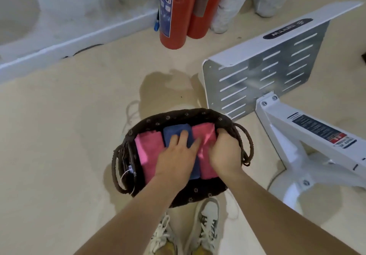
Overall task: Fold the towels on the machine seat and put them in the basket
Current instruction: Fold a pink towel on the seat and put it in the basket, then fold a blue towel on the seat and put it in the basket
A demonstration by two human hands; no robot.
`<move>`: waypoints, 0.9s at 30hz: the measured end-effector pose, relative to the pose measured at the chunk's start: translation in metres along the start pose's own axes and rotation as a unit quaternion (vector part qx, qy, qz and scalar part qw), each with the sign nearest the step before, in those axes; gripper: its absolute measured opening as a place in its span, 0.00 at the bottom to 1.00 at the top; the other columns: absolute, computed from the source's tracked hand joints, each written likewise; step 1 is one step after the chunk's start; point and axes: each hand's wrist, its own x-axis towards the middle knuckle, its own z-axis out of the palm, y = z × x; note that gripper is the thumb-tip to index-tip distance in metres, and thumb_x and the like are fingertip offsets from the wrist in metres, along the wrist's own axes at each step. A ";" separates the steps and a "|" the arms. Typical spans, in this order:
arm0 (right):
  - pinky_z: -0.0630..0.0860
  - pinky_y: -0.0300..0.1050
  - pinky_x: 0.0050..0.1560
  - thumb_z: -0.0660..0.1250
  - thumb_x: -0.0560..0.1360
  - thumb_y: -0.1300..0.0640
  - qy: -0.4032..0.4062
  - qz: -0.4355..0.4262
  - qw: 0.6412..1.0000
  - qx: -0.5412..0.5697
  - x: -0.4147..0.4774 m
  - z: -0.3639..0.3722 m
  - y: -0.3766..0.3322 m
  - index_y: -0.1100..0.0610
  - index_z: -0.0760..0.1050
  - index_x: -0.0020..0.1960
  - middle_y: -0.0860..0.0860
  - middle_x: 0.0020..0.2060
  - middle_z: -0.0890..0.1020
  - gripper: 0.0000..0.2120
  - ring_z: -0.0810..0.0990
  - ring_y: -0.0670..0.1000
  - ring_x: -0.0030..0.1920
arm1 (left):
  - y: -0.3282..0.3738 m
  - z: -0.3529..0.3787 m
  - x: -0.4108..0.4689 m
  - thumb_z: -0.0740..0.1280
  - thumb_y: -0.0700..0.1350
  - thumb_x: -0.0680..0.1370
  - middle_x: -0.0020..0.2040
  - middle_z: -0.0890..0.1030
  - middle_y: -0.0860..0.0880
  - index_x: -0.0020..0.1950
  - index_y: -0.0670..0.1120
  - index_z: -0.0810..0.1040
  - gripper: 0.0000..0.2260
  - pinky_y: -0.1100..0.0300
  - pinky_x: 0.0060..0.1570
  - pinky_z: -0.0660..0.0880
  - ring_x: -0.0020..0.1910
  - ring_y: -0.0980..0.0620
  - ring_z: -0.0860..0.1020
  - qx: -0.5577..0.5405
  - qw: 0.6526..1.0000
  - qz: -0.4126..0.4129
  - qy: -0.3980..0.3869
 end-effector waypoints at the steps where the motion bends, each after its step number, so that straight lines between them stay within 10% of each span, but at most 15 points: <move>1: 0.75 0.47 0.51 0.62 0.73 0.60 0.010 -0.029 0.999 0.009 -0.007 -0.001 0.000 0.59 0.74 0.59 0.56 0.51 0.80 0.14 0.79 0.57 0.51 | 0.003 -0.002 0.004 0.69 0.43 0.72 0.72 0.53 0.44 0.76 0.55 0.49 0.39 0.51 0.50 0.74 0.68 0.42 0.59 0.010 1.000 -0.003 -0.003; 6: 0.72 0.46 0.63 0.59 0.76 0.63 -0.044 -0.076 0.978 0.187 -0.038 0.006 0.006 0.53 0.70 0.69 0.50 0.60 0.78 0.22 0.76 0.49 0.59 | 0.002 -0.003 0.017 0.72 0.53 0.69 0.70 0.57 0.44 0.77 0.54 0.47 0.44 0.51 0.55 0.69 0.66 0.43 0.62 0.038 0.999 -0.019 -0.010; 16: 0.58 0.43 0.72 0.57 0.77 0.62 -0.223 0.066 0.964 0.130 0.007 0.000 -0.001 0.50 0.58 0.76 0.56 0.69 0.61 0.29 0.65 0.55 0.69 | 0.005 0.006 0.008 0.72 0.53 0.68 0.72 0.53 0.42 0.78 0.51 0.43 0.48 0.53 0.58 0.69 0.67 0.42 0.60 0.044 0.999 0.007 -0.029; 27: 0.71 0.57 0.66 0.61 0.76 0.61 -0.158 0.097 0.937 0.295 -0.037 -0.081 -0.019 0.51 0.70 0.70 0.51 0.65 0.76 0.23 0.75 0.53 0.64 | 0.014 -0.049 -0.020 0.66 0.38 0.72 0.69 0.60 0.44 0.76 0.52 0.55 0.36 0.52 0.58 0.70 0.65 0.42 0.64 -0.073 0.994 -0.053 -0.063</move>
